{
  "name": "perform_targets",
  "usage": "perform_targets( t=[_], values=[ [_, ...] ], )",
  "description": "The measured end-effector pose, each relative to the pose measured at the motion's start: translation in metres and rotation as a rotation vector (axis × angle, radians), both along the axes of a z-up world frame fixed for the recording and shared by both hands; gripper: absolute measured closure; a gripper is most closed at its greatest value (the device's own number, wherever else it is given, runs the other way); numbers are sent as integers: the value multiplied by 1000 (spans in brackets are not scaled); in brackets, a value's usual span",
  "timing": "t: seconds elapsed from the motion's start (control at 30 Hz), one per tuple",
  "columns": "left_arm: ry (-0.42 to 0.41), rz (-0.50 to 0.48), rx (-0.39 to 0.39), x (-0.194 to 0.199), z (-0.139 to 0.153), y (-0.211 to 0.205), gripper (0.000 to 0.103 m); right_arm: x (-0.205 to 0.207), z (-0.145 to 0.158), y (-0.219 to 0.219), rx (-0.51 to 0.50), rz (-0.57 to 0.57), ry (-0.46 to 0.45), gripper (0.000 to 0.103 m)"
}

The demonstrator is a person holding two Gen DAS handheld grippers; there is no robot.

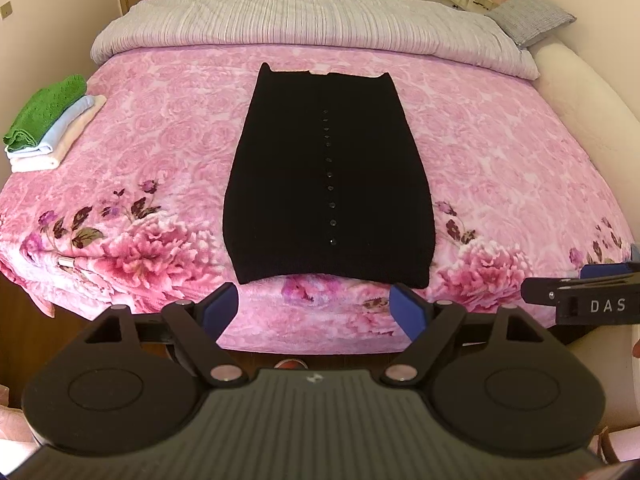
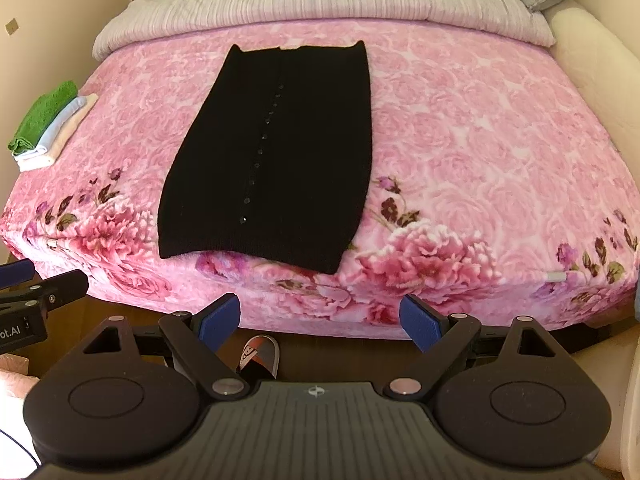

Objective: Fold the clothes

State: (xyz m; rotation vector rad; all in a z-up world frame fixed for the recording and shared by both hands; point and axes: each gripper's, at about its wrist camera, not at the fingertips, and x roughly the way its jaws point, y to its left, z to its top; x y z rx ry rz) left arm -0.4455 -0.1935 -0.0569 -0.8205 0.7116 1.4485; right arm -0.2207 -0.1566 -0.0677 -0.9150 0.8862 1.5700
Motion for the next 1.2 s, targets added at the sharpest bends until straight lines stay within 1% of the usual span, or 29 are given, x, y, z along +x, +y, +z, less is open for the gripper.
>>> perform_targets(
  t=[0.17, 0.33, 0.47, 0.6, 0.73, 0.8, 0.93, 1.03, 1.07, 1.1, 1.17, 1.2],
  values=[
    [-11, -6, -29, -18, -12, 34, 23, -12, -8, 27, -17, -16, -13, 14],
    [-24, -27, -73, -48, -28, 82, 23, -35, -20, 69, -51, -44, -29, 14],
    [-29, -58, -109, -79, -47, 132, 23, -60, -35, 107, -85, -71, -43, 14],
    [-54, -99, -149, -112, -74, 175, 23, -81, -55, 142, -115, -124, -40, 14],
    [-107, -92, -220, -144, -106, 195, 23, -73, -80, 158, -143, -214, 26, 14],
    [-137, -87, -255, -160, -122, 205, 25, -60, -98, 159, -152, -238, 74, 14],
    [-252, -46, -309, -180, -160, 205, 27, -32, -137, 158, -167, -278, 178, 14],
    [-366, -7, -328, -190, -195, 200, 37, -11, -166, 158, -178, -308, 255, 14],
    [-408, 5, -331, -194, -207, 199, 45, -4, -176, 157, -181, -318, 281, 15],
    [-450, 16, -326, -197, -219, 198, 57, 3, -186, 157, -185, -328, 307, 17],
    [-531, 35, -315, -204, -242, 195, 68, 17, -205, 157, -192, -347, 359, 24],
    [-551, 33, -303, -207, -251, 194, 68, 24, -215, 157, -195, -357, 384, 27]
  ],
)
